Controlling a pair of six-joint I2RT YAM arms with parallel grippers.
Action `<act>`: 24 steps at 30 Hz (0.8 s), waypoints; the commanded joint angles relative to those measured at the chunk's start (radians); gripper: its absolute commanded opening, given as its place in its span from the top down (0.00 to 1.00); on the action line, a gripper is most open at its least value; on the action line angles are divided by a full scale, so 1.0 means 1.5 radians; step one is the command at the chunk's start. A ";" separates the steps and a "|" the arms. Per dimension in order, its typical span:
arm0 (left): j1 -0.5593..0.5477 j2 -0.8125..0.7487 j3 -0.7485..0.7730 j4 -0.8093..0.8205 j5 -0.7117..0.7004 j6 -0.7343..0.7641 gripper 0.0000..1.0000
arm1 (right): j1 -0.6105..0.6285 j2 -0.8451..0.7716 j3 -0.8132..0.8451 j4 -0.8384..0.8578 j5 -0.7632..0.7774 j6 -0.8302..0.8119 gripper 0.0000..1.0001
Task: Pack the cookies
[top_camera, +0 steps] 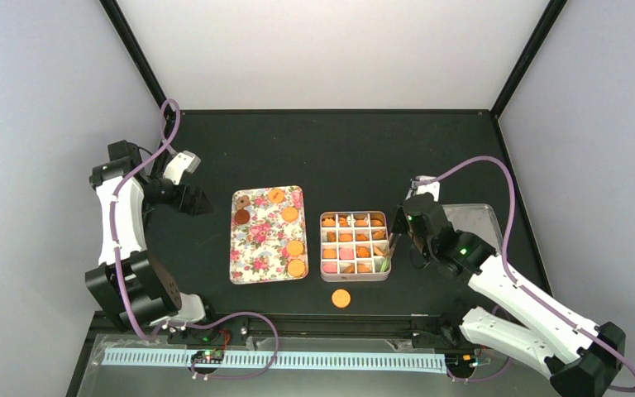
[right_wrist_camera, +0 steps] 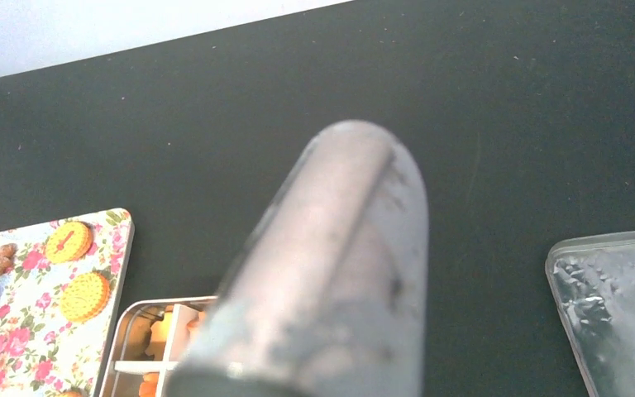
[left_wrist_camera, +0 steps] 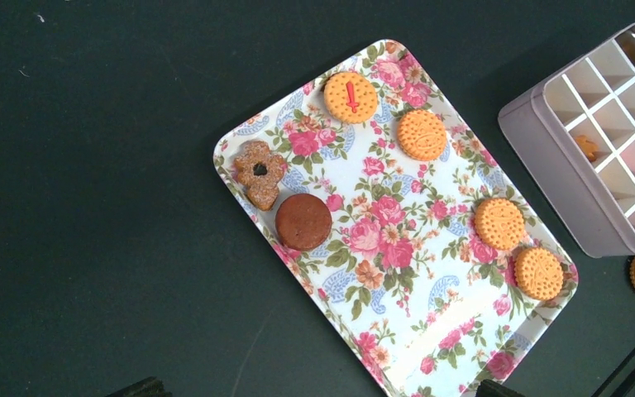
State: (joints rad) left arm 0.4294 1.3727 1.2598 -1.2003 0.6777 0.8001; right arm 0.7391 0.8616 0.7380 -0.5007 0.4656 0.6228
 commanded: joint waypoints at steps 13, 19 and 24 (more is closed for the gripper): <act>-0.004 -0.009 0.021 -0.019 0.007 0.016 0.01 | -0.002 -0.055 0.042 -0.011 0.005 -0.074 0.67; -0.004 -0.008 0.020 -0.018 0.009 0.015 0.01 | -0.002 -0.050 0.046 -0.014 -0.002 -0.071 0.82; -0.004 -0.007 0.019 -0.018 0.007 0.017 0.01 | -0.003 -0.047 0.049 -0.001 -0.007 -0.087 0.98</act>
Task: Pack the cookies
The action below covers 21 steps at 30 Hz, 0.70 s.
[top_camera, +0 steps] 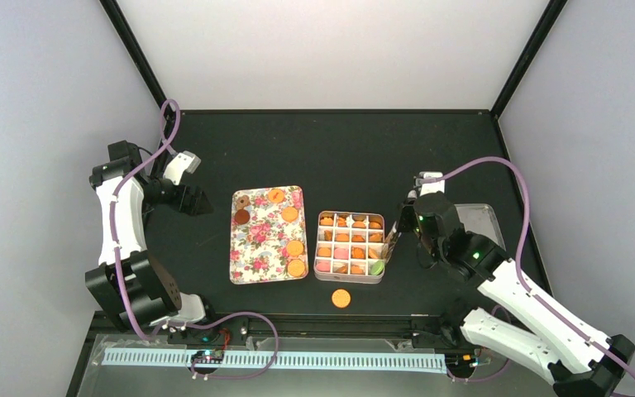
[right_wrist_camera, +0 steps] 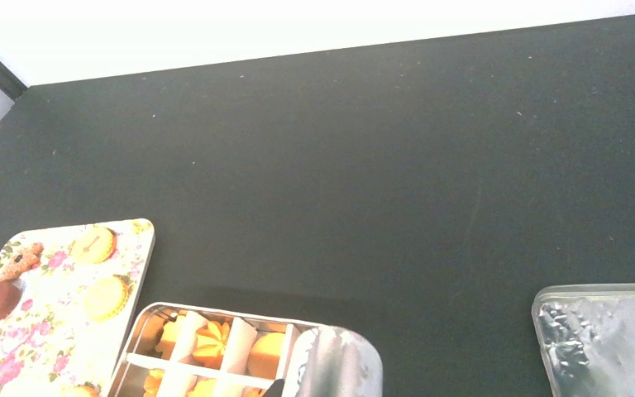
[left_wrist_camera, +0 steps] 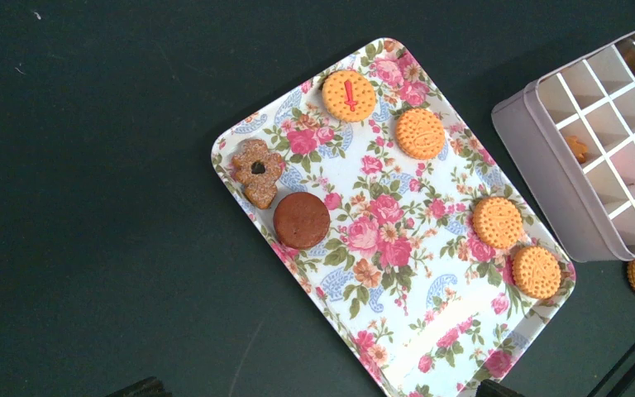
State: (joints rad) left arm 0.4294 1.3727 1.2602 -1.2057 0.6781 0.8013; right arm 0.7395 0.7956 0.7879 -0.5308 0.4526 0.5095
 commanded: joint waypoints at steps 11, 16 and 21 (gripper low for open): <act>-0.004 -0.005 0.017 -0.015 0.011 0.017 0.01 | -0.002 0.010 0.126 0.010 0.024 -0.124 0.93; -0.004 -0.008 0.018 -0.018 0.011 0.018 0.01 | -0.003 0.019 0.147 0.056 -0.014 -0.160 0.96; -0.003 -0.003 0.026 -0.024 0.003 0.009 0.01 | 0.003 0.151 0.231 0.122 -0.178 -0.115 0.98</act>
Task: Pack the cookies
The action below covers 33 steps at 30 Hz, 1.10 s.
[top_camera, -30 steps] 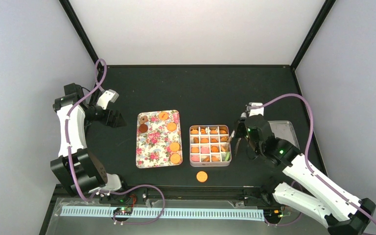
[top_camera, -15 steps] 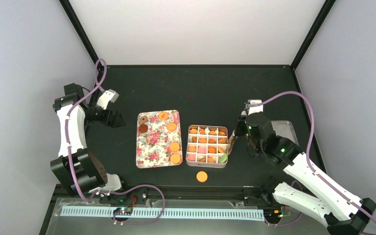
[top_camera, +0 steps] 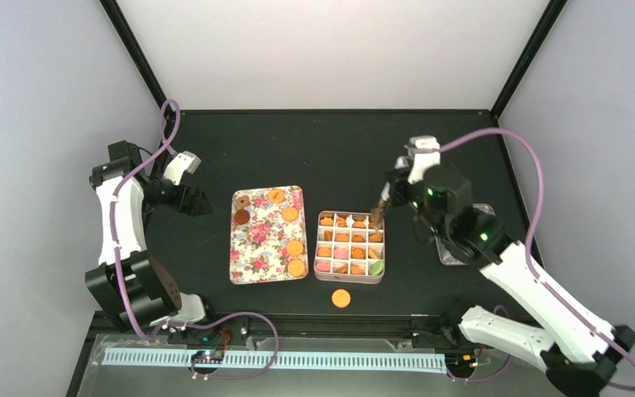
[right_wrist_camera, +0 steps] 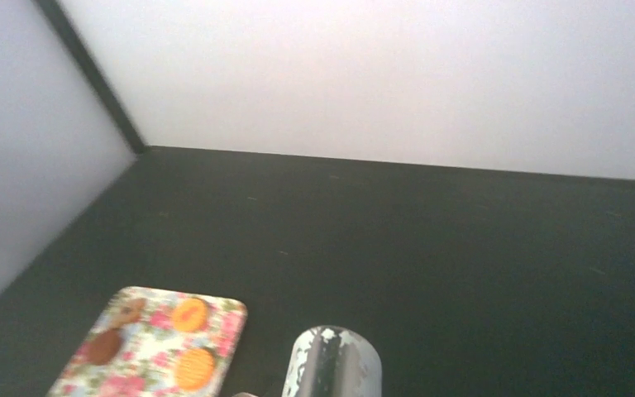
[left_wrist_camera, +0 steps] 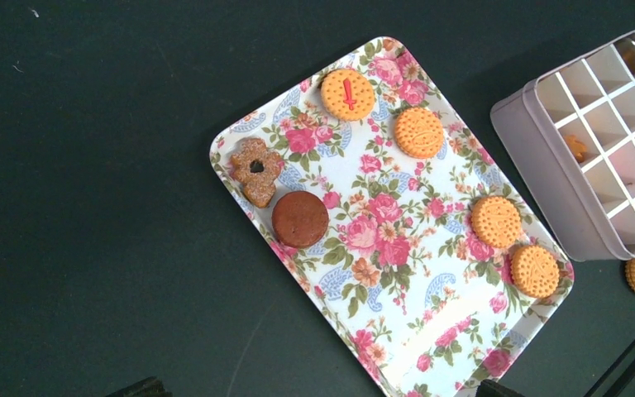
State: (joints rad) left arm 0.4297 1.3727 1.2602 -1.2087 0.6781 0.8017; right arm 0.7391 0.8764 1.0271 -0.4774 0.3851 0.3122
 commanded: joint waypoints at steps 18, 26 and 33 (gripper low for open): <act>0.009 -0.017 0.012 -0.035 0.019 0.035 0.01 | 0.047 0.052 0.066 -0.100 -0.091 0.055 0.99; 0.008 -0.016 0.013 -0.038 0.022 0.038 0.01 | 0.048 -0.060 -0.004 -0.191 -0.054 0.062 0.99; 0.007 -0.017 0.013 -0.040 0.017 0.040 0.01 | 0.048 -0.067 -0.057 -0.142 -0.062 0.059 0.99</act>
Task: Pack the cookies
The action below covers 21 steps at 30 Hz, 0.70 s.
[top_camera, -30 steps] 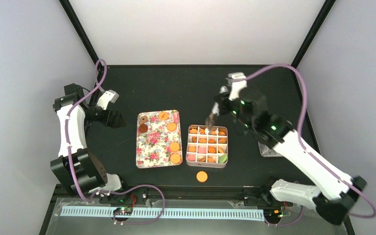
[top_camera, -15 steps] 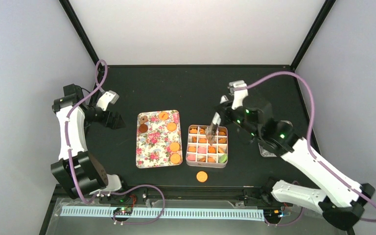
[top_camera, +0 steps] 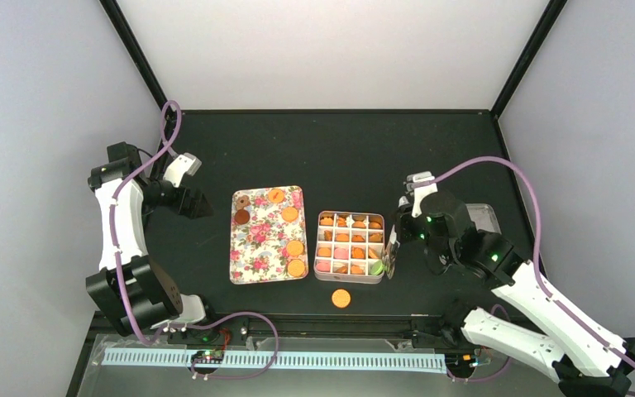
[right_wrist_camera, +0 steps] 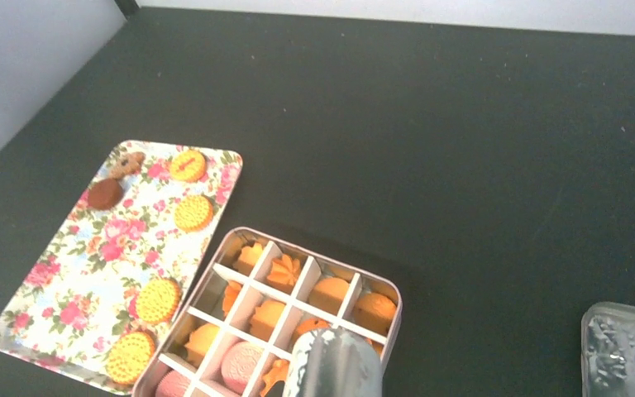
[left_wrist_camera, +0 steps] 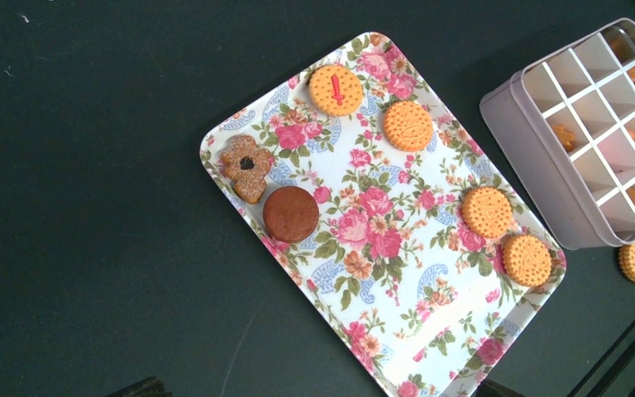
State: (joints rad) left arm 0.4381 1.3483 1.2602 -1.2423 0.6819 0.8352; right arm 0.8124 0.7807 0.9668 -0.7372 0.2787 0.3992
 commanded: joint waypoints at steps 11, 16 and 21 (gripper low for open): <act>0.002 0.002 0.016 -0.018 0.007 0.018 0.01 | -0.001 0.009 -0.035 0.074 0.011 0.002 0.99; 0.003 0.001 0.021 -0.021 0.007 0.019 0.01 | -0.001 0.021 -0.030 0.083 0.008 -0.002 0.99; 0.002 0.005 0.022 -0.021 0.009 0.015 0.01 | -0.001 0.062 0.014 0.177 -0.047 -0.013 0.99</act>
State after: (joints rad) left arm 0.4381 1.3483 1.2602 -1.2453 0.6811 0.8371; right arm 0.8124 0.8227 0.9165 -0.6281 0.2703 0.3946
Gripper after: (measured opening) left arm 0.988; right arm 0.160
